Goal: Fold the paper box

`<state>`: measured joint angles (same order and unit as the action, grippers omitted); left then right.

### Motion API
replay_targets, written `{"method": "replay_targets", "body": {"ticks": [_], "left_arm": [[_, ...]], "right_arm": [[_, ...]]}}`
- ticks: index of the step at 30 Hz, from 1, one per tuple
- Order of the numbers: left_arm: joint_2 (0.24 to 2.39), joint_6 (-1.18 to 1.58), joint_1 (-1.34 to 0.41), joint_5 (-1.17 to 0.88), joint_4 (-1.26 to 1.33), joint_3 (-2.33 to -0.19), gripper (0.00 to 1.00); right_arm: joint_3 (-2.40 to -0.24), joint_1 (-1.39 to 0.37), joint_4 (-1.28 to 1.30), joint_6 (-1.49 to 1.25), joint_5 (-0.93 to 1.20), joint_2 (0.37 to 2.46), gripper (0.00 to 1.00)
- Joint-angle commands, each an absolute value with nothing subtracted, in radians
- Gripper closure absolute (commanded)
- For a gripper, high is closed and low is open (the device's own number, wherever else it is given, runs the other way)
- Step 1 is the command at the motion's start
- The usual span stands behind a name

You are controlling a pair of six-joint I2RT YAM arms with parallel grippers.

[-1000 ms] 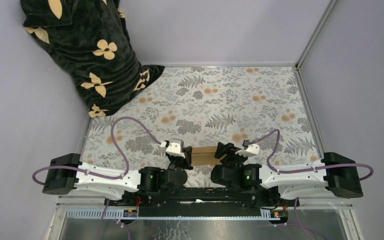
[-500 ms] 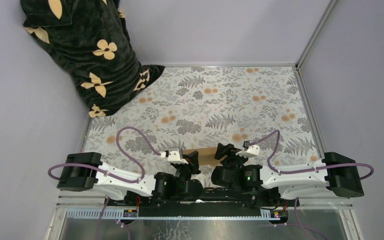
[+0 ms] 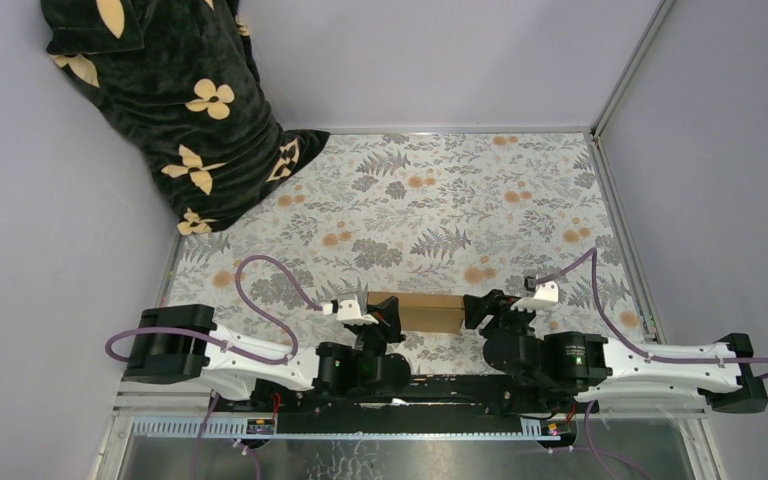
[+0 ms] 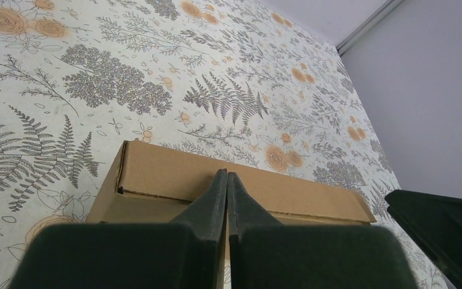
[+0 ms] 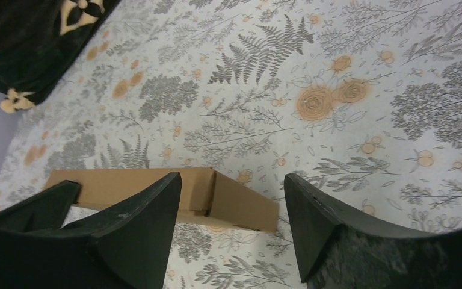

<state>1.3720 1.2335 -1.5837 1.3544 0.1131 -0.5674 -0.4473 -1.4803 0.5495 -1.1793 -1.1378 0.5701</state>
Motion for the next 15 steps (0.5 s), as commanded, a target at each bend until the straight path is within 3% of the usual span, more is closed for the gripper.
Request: {"method": "replay_targets", "body": {"ticks": [1, 5, 15], "left_arm": [[1.454, 1.185, -1.582, 1.151, -0.008, -0.51, 0.95], [1.453, 1.186, -1.583, 1.145, -0.008, -0.506, 0.95], [1.441, 1.19, -1.582, 1.141, -0.017, -0.499, 0.95]], "right_arm": [[-0.456, -1.49, 0.634, -1.093, -1.149, 0.574, 0.31], [-0.49, -1.49, 0.631, -1.088, -1.162, 0.66, 0.39], [-0.622, -1.491, 0.69, -1.083, -1.232, 0.759, 0.39]]}}
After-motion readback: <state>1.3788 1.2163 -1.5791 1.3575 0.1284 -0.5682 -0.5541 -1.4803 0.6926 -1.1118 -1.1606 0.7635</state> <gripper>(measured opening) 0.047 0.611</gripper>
